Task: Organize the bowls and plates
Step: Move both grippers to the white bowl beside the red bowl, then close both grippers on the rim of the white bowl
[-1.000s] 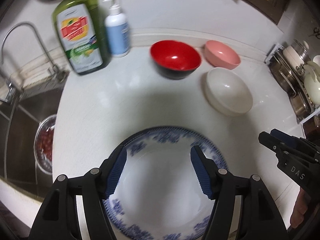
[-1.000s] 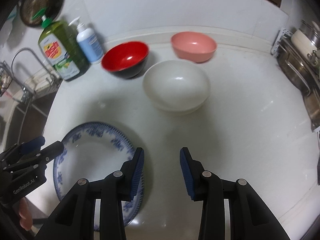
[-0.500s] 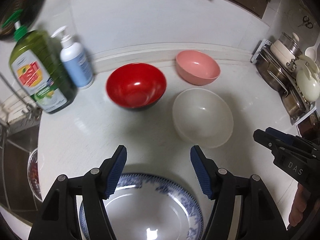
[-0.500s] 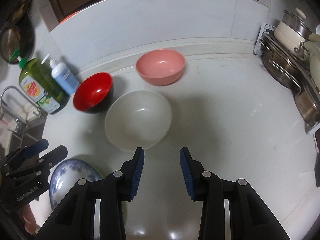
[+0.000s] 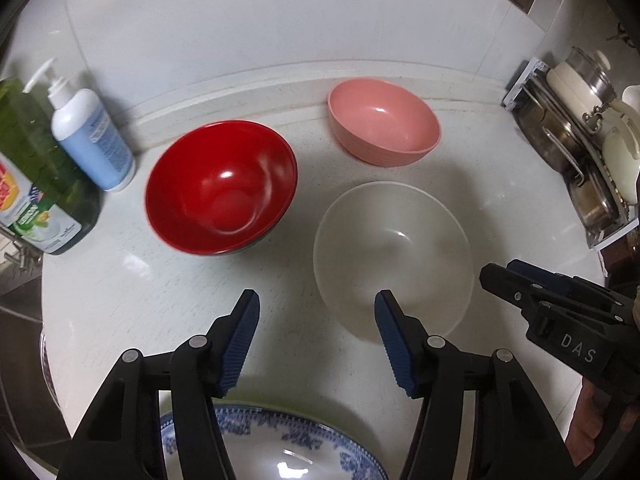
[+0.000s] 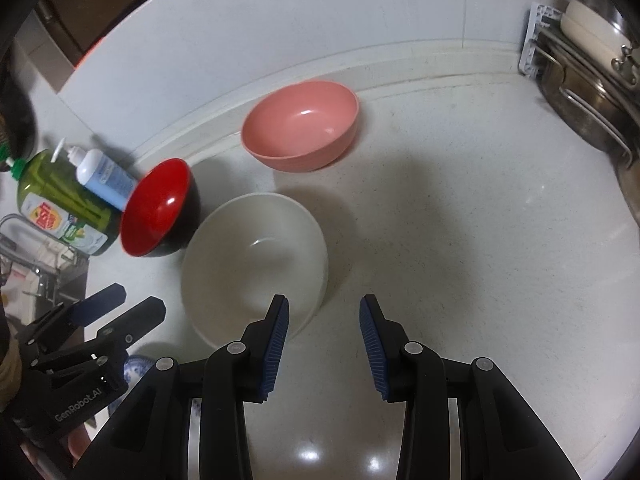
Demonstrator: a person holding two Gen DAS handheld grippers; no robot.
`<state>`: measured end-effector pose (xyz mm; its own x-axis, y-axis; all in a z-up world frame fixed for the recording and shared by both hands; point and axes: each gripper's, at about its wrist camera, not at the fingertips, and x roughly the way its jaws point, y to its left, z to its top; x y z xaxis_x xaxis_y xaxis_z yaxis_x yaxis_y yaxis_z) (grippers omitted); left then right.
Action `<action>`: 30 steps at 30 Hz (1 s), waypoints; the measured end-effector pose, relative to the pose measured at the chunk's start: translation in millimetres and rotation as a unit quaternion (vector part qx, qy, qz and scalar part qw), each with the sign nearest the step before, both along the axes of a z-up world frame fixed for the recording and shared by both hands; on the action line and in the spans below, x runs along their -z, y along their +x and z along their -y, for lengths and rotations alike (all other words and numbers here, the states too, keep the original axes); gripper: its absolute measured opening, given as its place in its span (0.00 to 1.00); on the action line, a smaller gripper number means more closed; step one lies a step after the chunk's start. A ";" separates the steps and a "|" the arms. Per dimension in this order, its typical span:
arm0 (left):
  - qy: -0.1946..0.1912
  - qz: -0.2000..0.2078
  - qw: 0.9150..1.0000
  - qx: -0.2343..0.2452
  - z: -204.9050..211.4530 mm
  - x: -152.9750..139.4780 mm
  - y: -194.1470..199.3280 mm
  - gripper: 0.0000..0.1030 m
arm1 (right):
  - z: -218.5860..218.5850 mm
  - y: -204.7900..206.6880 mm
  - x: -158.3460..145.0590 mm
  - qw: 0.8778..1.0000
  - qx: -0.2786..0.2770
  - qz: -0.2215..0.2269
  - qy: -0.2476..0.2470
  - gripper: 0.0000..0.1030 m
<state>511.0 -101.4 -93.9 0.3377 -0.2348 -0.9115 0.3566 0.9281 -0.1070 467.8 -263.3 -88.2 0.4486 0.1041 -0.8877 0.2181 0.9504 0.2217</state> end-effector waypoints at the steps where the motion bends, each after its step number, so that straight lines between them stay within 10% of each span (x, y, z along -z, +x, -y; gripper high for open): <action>1: 0.000 -0.003 1.000 0.000 2.0 2.7 3.4 0.55 | 0.2 2.4 1.7 1.000 0.000 -0.002 0.002 0.37; 19: -0.008 -0.066 0.998 -0.005 21.4 39.1 37.8 0.20 | -0.4 37.2 37.5 0.998 0.004 -0.048 0.028 0.17; 30: -0.023 -0.071 0.997 -0.003 22.6 33.5 23.1 0.17 | 2.5 29.6 34.5 0.999 0.009 -0.046 0.019 0.13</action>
<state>534.1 -124.1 -127.3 0.2070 -0.2750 -0.9389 0.3284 0.9235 -0.1981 497.4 -265.7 -122.7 0.3664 0.1310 -0.9212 0.2556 0.9378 0.2350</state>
